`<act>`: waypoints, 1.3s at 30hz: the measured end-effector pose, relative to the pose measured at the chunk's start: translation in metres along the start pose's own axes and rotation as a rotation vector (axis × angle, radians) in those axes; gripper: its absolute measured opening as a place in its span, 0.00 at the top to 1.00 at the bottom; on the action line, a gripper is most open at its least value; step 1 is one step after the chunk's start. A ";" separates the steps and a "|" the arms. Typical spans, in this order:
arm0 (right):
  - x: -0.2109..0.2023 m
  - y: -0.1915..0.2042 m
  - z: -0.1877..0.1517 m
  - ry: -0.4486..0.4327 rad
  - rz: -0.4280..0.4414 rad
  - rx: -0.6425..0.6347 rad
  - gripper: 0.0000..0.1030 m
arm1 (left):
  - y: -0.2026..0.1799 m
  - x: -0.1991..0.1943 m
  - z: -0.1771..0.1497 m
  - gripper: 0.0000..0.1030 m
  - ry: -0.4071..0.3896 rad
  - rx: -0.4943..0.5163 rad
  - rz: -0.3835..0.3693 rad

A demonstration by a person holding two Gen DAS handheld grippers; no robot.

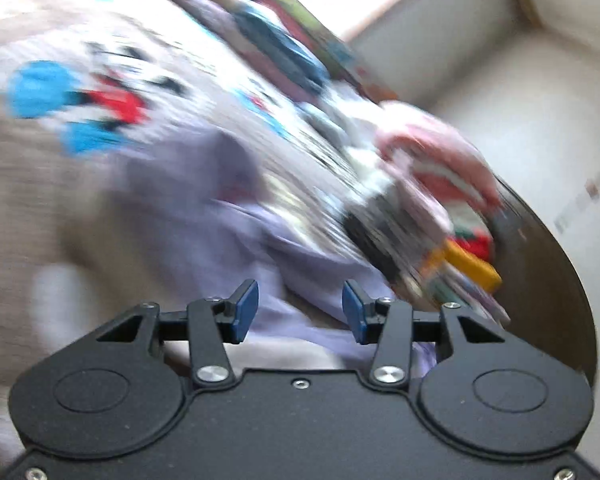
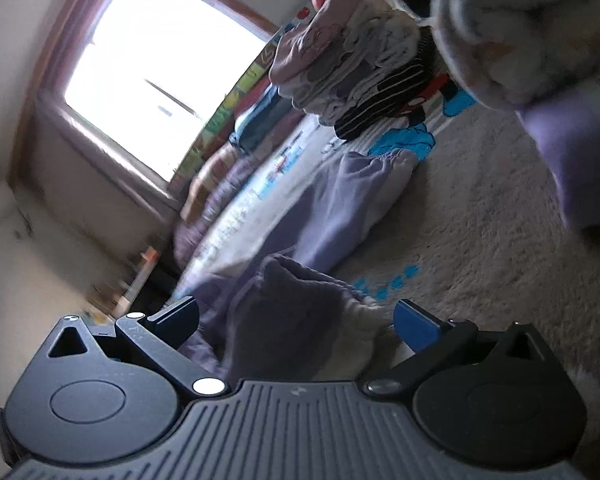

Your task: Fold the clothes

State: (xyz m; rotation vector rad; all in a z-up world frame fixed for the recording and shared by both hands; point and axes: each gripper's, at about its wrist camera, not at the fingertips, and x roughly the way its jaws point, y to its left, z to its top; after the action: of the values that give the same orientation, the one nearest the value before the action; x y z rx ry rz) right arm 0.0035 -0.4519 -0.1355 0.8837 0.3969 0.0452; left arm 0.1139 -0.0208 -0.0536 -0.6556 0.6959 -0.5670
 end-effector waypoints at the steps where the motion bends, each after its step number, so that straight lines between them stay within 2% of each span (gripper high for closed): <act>1: 0.004 0.004 0.000 0.007 -0.024 -0.041 0.00 | 0.015 -0.008 0.004 0.57 -0.032 -0.016 0.045; 6: 0.019 0.020 -0.001 0.024 -0.108 -0.230 0.00 | 0.075 -0.029 0.016 0.57 -0.107 -0.109 0.152; 9: 0.033 0.026 -0.010 0.053 -0.170 -0.325 0.00 | 0.100 -0.026 0.025 0.57 -0.116 -0.163 0.169; 12: 0.039 0.030 -0.018 0.052 -0.168 -0.386 0.00 | 0.118 -0.015 0.034 0.57 -0.103 -0.191 0.156; 15: 0.038 0.031 -0.016 0.024 -0.126 -0.394 0.02 | 0.129 0.000 0.044 0.57 -0.086 -0.200 0.133; 20: 0.045 0.022 -0.013 0.009 -0.079 -0.333 0.13 | 0.135 0.018 0.057 0.57 -0.053 -0.179 0.091; 27: 0.058 0.023 -0.017 -0.005 -0.090 -0.346 0.18 | 0.139 0.040 0.070 0.59 -0.003 -0.151 0.048; 29: 0.060 0.023 -0.017 -0.008 -0.093 -0.347 0.20 | 0.138 0.041 0.072 0.63 0.010 -0.141 0.046; 34: 0.060 0.014 -0.013 -0.008 -0.060 -0.280 0.61 | 0.137 0.041 0.074 0.71 0.012 -0.140 0.064; 36: 0.059 0.016 -0.013 -0.009 -0.048 -0.283 0.68 | 0.136 0.040 0.074 0.75 0.007 -0.136 0.069; 39: 0.056 0.019 -0.015 -0.014 -0.036 -0.290 0.70 | 0.129 0.041 0.076 0.80 -0.015 -0.118 0.079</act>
State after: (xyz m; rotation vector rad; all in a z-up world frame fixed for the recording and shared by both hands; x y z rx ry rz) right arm 0.0529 -0.4175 -0.1475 0.5904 0.3825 0.0614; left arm 0.2276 0.0638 -0.1166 -0.7383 0.7416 -0.4503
